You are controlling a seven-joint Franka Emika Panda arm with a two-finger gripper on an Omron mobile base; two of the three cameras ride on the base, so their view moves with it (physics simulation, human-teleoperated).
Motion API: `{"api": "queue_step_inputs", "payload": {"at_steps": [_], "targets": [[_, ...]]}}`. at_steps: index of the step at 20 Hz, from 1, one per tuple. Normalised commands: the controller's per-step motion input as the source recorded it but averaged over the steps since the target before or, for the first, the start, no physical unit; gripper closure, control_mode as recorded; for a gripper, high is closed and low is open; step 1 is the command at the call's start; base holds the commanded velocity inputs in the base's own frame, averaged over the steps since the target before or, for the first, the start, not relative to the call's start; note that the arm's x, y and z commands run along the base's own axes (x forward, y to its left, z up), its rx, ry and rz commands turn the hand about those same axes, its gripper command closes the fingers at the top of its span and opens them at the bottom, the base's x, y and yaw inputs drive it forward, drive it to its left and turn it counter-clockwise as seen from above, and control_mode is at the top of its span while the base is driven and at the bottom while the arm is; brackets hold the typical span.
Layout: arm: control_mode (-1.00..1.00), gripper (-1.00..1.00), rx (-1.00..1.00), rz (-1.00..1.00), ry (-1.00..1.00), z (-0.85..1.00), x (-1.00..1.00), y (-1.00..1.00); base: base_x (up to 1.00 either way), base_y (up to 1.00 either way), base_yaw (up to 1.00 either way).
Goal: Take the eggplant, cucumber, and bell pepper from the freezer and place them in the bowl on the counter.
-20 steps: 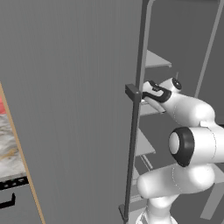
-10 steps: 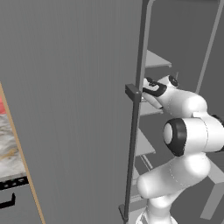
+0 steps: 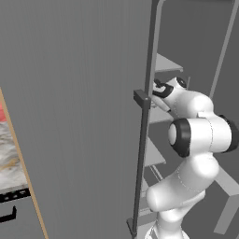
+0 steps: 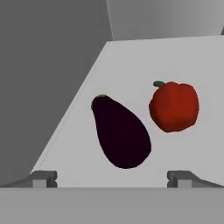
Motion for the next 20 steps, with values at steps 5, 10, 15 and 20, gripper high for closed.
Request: {"api": "queue_step_inputs", "payload": {"at_steps": [5, 10, 15, 20], "targets": [[-1.0, -1.0, 0.0, 0.02, 0.02, -0.22, 0.11, 0.0, 0.0, 0.0, 0.0], [-1.0, -1.0, 0.0, 0.02, 0.01, -0.26, 0.04, 0.0, 0.0, 0.0, 0.0], [-1.0, -1.0, 0.0, 0.02, 0.0, -0.09, 0.03, 0.01, 0.0, 0.0, 0.0], [-1.0, -1.0, 0.0, 0.0, 0.0, 0.0, 0.18, 0.02, 0.0, 0.0, 0.0]]}}
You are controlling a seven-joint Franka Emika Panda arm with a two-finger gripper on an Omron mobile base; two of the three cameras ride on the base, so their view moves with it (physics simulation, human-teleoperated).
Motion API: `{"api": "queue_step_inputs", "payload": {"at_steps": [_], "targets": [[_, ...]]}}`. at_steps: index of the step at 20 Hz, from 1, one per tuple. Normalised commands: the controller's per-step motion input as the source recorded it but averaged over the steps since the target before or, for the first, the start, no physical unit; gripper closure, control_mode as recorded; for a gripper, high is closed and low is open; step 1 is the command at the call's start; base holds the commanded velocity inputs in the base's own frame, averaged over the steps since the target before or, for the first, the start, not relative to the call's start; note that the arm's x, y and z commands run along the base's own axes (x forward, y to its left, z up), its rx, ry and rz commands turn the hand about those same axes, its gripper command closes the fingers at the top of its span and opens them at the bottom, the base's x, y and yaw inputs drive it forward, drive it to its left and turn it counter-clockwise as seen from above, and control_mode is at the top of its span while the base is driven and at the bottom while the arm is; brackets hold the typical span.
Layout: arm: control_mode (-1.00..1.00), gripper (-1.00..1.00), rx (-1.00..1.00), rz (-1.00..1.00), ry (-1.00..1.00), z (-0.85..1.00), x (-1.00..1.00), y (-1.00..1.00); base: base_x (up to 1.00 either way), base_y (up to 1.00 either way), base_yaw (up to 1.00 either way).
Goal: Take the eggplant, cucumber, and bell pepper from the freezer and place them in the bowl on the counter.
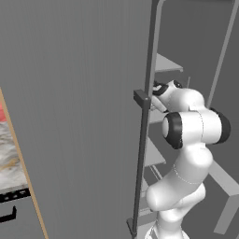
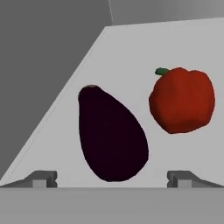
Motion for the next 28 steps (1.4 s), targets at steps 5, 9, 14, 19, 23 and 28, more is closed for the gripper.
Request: {"api": "queue_step_inputs", "payload": {"at_steps": [5, 9, 14, 19, 23, 28], "targets": [[-1.0, -1.0, 0.0, 0.0, 0.0, 0.0, 0.17, 0.06, 0.0, 0.0, 0.0], [-1.0, -1.0, 0.0, 0.0, 0.01, 0.0, 0.06, 0.06, 0.0, 0.0, 0.0], [-1.0, -1.0, 0.0, 0.02, 0.01, -0.02, 0.06, 0.0, 0.0, 0.0, 0.0], [-1.0, -1.0, 0.0, 0.03, 0.03, -0.09, 0.09, 0.0, 0.0, 0.0, 0.0], [-1.0, -1.0, 0.0, 0.03, 0.03, -0.08, 0.08, 0.0, 0.0, 0.0, 0.0], [-1.0, -1.0, 0.0, 0.03, 0.02, -0.08, 0.06, 0.0, 0.0, 0.0, 0.0]]}}
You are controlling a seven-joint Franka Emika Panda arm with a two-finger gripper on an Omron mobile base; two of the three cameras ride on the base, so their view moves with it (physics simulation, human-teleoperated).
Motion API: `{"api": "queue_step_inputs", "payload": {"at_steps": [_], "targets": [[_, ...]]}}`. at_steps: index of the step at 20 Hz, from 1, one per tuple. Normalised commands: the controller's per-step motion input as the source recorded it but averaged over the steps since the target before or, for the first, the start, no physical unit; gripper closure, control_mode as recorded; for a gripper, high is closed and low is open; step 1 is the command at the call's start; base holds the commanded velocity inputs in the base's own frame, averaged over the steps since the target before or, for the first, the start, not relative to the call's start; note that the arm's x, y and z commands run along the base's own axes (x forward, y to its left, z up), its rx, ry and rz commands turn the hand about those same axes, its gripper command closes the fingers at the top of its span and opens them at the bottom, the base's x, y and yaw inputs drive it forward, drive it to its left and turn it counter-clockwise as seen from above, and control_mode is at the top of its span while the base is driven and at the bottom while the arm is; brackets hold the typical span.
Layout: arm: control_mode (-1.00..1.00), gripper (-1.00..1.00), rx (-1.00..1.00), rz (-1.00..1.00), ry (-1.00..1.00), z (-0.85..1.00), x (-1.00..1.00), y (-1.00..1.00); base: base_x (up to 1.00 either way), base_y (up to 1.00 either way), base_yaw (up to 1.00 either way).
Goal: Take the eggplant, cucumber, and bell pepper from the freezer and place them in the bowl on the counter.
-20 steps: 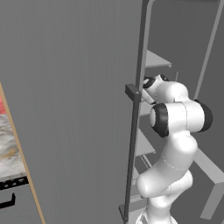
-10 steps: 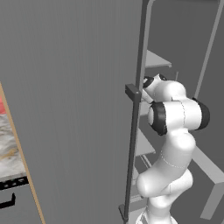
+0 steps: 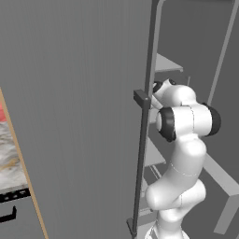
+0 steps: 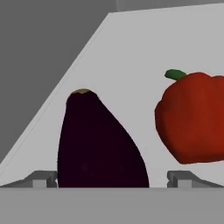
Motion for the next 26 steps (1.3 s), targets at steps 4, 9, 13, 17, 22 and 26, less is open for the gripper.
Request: {"api": "queue_step_inputs", "payload": {"at_steps": [4, 9, 13, 17, 22, 26], "targets": [[-1.0, -1.0, 0.0, 0.03, 0.0, -0.06, 0.04, 0.0, 0.0, 0.0, 0.0], [-1.0, -1.0, 0.0, 0.02, 0.0, -0.07, 0.03, 0.02, 0.0, 0.0, 0.0], [-1.0, 1.0, 0.0, 0.0, 0.0, -0.02, 0.09, 0.07, 0.0, 0.0, 0.0], [-1.0, 1.0, 0.0, 0.0, -0.01, 0.0, 0.0, 0.0, 0.0, 0.0, 0.0], [-1.0, 1.0, 0.0, 0.0, 0.0, 0.0, 0.0, 0.0, 0.0, 0.0, 0.0], [-1.0, 1.0, 0.0, 0.0, -0.01, 0.0, -0.09, -0.01, 0.0, 0.0, 0.0]]}}
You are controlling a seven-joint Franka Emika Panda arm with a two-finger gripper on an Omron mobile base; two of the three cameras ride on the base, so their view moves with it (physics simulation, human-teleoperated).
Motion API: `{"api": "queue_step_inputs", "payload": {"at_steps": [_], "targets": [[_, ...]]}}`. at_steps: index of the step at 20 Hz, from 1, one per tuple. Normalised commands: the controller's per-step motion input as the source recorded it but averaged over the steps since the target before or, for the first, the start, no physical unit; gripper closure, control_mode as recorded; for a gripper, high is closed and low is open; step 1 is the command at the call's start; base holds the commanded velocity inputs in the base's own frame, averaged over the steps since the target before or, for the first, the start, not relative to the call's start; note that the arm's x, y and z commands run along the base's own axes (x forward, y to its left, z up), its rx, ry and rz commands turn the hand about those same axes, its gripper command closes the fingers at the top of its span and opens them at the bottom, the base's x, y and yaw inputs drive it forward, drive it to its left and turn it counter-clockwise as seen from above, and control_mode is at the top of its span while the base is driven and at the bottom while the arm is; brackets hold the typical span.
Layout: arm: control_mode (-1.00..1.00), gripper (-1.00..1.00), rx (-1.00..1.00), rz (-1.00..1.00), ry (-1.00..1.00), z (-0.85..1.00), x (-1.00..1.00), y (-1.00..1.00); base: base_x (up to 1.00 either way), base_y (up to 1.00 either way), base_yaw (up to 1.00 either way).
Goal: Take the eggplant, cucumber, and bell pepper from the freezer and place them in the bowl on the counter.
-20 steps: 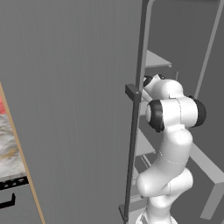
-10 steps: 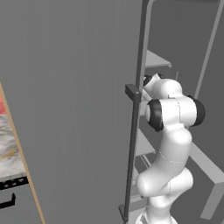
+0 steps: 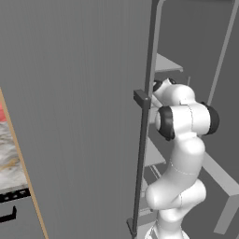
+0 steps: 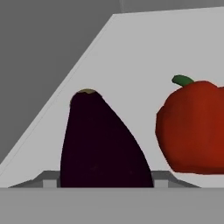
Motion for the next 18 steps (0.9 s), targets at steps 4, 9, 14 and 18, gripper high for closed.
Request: {"api": "queue_step_inputs", "payload": {"at_steps": [4, 9, 14, 18], "targets": [[-1.0, 1.0, 0.0, -0.02, 0.0, 0.0, -0.31, -0.1, 0.0, 0.0, 0.0], [-1.0, 1.0, 0.0, -0.06, -0.01, 0.0, -0.4, -0.1, 0.0, 0.0, 0.0], [-1.0, 1.0, 0.0, -0.09, 0.0, 0.0, -0.34, -0.02, 0.0, 0.0, 0.0], [-1.0, 1.0, 0.0, -0.1, 0.0, 0.0, -0.3, 0.0, 0.0, 0.0, 0.0]]}}
